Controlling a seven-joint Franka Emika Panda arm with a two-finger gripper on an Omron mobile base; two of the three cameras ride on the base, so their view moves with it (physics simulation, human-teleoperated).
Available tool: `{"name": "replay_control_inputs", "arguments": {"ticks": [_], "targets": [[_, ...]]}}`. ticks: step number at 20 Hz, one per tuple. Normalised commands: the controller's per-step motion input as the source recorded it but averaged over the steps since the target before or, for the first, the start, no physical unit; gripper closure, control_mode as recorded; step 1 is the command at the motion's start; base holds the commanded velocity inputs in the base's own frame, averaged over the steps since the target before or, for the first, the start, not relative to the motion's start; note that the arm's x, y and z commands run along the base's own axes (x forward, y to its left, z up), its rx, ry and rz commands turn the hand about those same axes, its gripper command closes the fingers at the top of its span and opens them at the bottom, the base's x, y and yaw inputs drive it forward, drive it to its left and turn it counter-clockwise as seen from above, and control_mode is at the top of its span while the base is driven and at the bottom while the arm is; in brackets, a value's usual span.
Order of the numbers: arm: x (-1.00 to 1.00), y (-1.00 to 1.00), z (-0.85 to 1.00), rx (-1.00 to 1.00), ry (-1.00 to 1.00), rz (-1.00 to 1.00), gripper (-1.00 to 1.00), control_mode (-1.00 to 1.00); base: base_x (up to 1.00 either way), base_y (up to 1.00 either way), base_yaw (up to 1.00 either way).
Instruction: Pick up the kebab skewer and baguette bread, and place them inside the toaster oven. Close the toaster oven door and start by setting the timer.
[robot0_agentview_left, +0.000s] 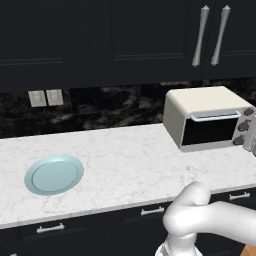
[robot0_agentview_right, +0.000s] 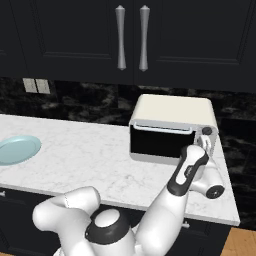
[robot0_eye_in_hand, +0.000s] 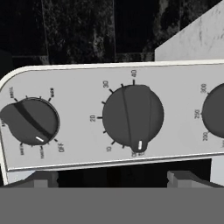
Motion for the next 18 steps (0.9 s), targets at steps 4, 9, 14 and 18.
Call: {"name": "replay_control_inputs", "arguments": {"ticks": [4, 9, 14, 18], "targets": [[0.04, 0.00, 0.00, 0.00, 0.00, -0.04, -1.00, -1.00, 0.00, 0.00, 0.00], [0.01, 0.00, 0.00, 0.00, 0.00, -0.04, -1.00, -1.00, 0.00, 0.00, 0.00], [0.01, 0.00, -0.01, 0.00, 0.00, -0.03, -1.00, -1.00, 0.00, 0.00, 0.00], [0.00, -0.07, -0.02, 0.00, 0.00, -0.02, -1.00, -1.00, 0.00, 0.00, 0.00]]}}
